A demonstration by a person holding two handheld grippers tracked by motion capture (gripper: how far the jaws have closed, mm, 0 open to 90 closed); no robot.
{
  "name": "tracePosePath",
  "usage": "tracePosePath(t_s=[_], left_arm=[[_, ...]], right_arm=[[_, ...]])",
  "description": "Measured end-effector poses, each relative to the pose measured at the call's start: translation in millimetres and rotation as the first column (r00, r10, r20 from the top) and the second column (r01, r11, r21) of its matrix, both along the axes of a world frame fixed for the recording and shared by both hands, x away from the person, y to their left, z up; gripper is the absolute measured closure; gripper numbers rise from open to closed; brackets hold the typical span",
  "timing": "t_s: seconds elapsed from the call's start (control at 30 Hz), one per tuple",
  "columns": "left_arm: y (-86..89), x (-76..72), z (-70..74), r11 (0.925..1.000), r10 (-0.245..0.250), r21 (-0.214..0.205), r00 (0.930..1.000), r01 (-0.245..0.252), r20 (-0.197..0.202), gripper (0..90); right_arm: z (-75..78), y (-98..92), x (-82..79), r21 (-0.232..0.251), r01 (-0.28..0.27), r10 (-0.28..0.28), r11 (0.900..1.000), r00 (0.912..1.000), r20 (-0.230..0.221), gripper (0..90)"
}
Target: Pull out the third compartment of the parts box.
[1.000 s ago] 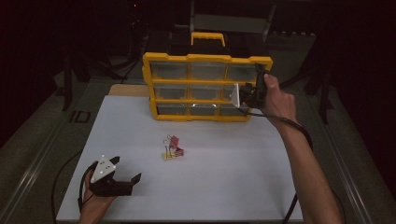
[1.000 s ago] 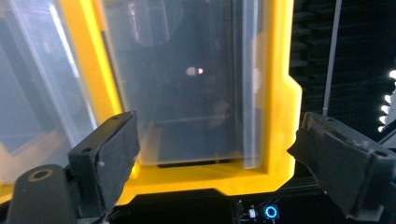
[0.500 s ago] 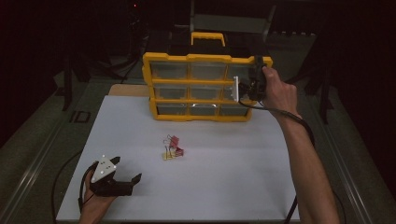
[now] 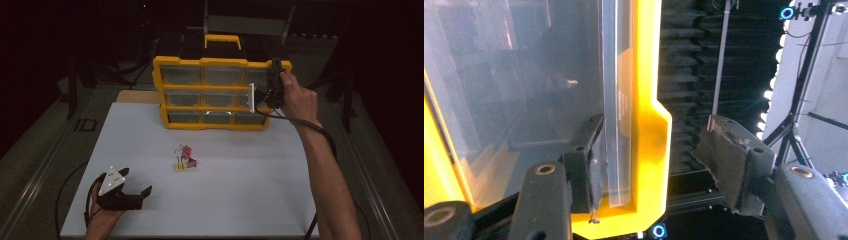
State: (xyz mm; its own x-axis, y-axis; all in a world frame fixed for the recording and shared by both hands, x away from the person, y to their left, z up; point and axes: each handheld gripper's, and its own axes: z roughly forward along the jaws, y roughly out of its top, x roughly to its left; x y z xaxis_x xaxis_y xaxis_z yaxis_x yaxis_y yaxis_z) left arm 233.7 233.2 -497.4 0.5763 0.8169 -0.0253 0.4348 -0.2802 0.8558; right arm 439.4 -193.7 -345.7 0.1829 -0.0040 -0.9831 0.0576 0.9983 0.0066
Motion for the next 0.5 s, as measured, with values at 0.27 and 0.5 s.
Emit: tracePosePath(t_s=[0.27,0.5], left_arm=[[0.3,0.0,-0.1,1.0000,0.000,0.002,1.0000,0.000,-0.001,0.2],[-1.3,0.2,-0.6,1.0000,-0.005,0.007,1.0000,0.005,-0.003,0.2]], right_arm=[[-3.2,-0.4,-3.1,0.009,-0.009,0.009,0.9999,0.9999,0.013,47.1],[-3.5,-1.2,-9.6,0.026,-0.015,0.015,0.9996,0.9999,-0.002,53.9]])
